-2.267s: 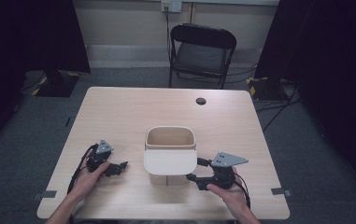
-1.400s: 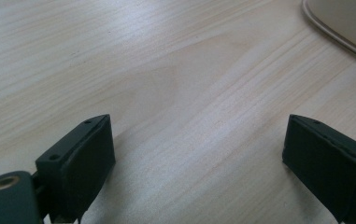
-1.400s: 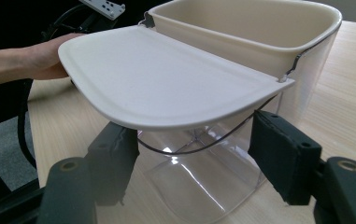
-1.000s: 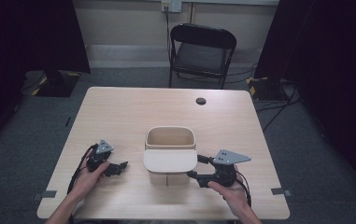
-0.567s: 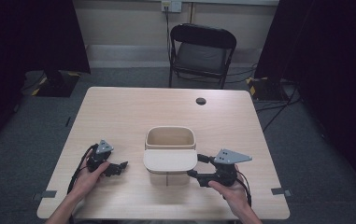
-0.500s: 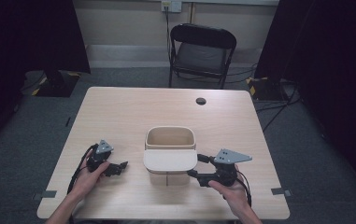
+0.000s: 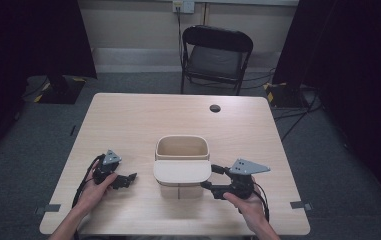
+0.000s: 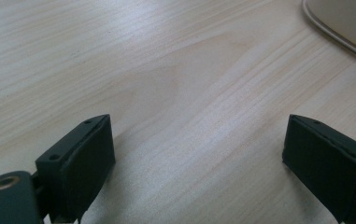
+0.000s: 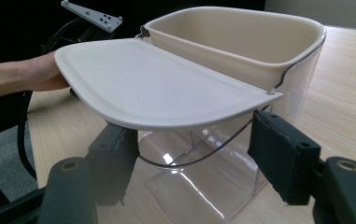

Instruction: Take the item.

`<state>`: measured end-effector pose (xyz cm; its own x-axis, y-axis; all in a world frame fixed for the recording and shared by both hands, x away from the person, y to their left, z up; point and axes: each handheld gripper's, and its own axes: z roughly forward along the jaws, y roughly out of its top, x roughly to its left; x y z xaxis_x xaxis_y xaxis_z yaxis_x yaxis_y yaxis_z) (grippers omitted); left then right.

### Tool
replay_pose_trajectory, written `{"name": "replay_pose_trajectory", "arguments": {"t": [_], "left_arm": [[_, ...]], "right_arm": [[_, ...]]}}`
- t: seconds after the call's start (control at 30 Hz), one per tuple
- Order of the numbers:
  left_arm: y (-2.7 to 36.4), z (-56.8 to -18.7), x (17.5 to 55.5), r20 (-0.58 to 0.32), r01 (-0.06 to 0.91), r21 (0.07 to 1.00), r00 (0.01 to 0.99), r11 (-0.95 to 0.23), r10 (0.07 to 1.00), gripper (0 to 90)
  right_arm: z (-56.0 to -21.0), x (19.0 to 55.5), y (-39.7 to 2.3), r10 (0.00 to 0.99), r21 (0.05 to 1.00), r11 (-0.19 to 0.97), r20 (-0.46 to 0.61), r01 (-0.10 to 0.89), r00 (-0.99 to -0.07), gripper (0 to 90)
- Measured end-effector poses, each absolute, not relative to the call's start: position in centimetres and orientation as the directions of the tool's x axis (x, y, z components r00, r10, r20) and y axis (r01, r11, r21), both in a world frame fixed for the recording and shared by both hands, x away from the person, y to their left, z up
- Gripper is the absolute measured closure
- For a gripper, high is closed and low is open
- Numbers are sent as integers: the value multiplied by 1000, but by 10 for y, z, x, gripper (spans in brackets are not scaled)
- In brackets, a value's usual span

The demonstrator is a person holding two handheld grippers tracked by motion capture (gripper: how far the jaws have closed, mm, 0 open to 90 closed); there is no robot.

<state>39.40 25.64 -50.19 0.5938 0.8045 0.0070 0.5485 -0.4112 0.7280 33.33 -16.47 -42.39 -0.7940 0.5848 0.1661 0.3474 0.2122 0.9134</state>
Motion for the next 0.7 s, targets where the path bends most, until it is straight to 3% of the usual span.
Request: {"name": "replay_pose_trajectory", "arguments": {"t": [0.7], "left_arm": [[256,-502,394,6,548,728,595,-411,804,84]], "right_arm": [[-420,333,-165,589,921,197,164,337,-791,308]]}}
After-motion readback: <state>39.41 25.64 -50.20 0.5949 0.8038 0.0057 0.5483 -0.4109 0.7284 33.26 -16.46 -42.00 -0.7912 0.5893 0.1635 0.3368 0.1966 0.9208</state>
